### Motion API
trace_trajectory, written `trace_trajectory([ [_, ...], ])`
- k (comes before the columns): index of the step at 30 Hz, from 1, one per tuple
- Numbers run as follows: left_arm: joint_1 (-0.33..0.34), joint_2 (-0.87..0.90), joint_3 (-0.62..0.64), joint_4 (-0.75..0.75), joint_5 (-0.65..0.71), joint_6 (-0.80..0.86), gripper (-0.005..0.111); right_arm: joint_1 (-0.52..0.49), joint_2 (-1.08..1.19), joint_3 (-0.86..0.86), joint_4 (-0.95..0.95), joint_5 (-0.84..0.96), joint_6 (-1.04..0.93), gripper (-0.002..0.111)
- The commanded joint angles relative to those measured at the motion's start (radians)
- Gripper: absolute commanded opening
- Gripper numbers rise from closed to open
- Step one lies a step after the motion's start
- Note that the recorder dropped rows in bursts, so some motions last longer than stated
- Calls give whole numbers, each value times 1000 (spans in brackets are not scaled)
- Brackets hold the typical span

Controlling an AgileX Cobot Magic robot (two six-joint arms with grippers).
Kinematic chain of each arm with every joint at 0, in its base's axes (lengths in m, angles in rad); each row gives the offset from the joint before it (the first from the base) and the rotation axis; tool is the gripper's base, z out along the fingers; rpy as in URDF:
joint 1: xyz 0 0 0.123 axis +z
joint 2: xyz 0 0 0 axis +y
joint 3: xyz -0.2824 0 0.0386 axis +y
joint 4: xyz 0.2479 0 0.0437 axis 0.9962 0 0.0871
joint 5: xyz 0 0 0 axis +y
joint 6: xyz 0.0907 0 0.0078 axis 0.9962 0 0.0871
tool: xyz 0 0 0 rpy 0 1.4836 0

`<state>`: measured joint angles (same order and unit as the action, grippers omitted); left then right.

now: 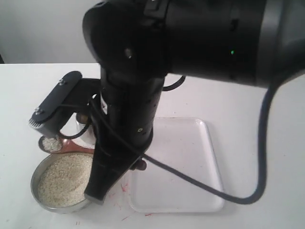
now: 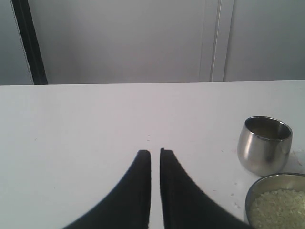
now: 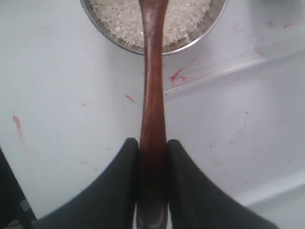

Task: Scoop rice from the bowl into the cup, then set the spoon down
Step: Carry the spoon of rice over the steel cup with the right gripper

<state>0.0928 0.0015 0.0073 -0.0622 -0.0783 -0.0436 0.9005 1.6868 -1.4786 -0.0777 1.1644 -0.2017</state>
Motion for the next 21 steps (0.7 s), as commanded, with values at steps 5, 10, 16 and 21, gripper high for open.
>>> trace_trajectory([
  [5, -7, -1, -7, -5, -3, -5, 14, -101, -91, 2, -8, 57, 21, 0],
  [10, -7, -1, -7, -5, -3, -5, 14, -112, -87, 3, -8, 41, 53, 0],
  [16, -7, -1, -7, -5, -3, -5, 14, -124, -4, 3, -32, 12, 92, 0],
  [21, -7, -1, -7, -5, -3, -5, 14, -135, 69, -5, -26, -36, 92, 0],
])
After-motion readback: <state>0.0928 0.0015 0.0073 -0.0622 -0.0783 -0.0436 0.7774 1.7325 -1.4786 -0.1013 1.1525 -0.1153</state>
